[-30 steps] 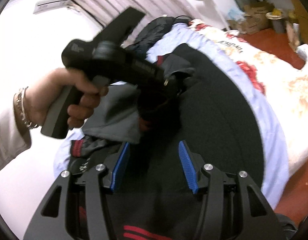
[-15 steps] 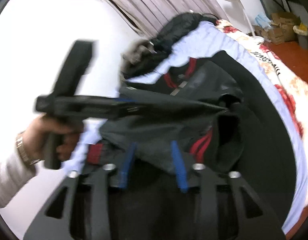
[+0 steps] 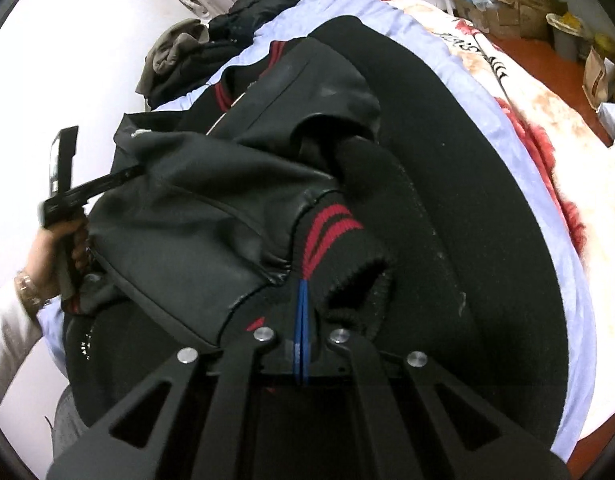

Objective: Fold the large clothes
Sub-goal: 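Fold the held sleeve across the jacket body with the left gripper and release, then grasp the red-striped hem with both grippers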

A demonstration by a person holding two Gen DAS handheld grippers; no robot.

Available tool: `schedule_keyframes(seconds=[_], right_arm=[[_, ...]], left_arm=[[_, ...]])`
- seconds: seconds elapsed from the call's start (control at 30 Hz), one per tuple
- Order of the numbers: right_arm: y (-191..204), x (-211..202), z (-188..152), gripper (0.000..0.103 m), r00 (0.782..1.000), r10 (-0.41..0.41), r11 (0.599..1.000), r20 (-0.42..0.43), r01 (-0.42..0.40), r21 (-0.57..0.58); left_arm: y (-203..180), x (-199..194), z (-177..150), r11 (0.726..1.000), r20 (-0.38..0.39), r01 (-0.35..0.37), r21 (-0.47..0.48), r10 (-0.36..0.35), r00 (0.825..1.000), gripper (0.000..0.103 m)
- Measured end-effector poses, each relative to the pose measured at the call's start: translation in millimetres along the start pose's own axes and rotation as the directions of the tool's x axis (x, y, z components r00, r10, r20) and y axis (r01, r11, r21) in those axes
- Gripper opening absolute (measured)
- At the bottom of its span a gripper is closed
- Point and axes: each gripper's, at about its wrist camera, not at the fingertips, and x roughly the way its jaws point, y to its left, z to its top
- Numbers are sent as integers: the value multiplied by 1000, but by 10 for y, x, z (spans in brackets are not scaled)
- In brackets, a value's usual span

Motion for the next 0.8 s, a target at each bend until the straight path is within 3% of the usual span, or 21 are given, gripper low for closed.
schedule_keyframes(seconds=[0.07, 0.23, 0.37, 0.53, 0.67, 0.8], right_arm=[[-12, 13, -22, 0, 1000, 5, 1000, 4, -5, 8], [105, 38, 51, 0, 1000, -22, 1000, -5, 22, 7], [590, -223, 210, 0, 997, -23, 990, 76, 33, -135], [1004, -23, 621, 2, 997, -30, 975, 73, 45, -219], [1095, 382, 859, 3, 998, -67, 968, 10, 68, -240], [1006, 817, 782, 2, 988, -101, 976, -113, 76, -206]], left_arm=[[46, 218, 11, 999, -21, 38, -5, -38, 999, 52], [18, 572, -61, 999, -26, 30, 36, -29, 999, 50], [125, 620, -127, 998, -26, 64, -3, -64, 998, 50], [211, 350, -196, 987, -4, 149, -60, -150, 989, 50], [197, 3, -441, 939, -72, 315, -141, -327, 942, 50], [-82, -316, -855, 950, -127, 308, -42, -311, 942, 50]])
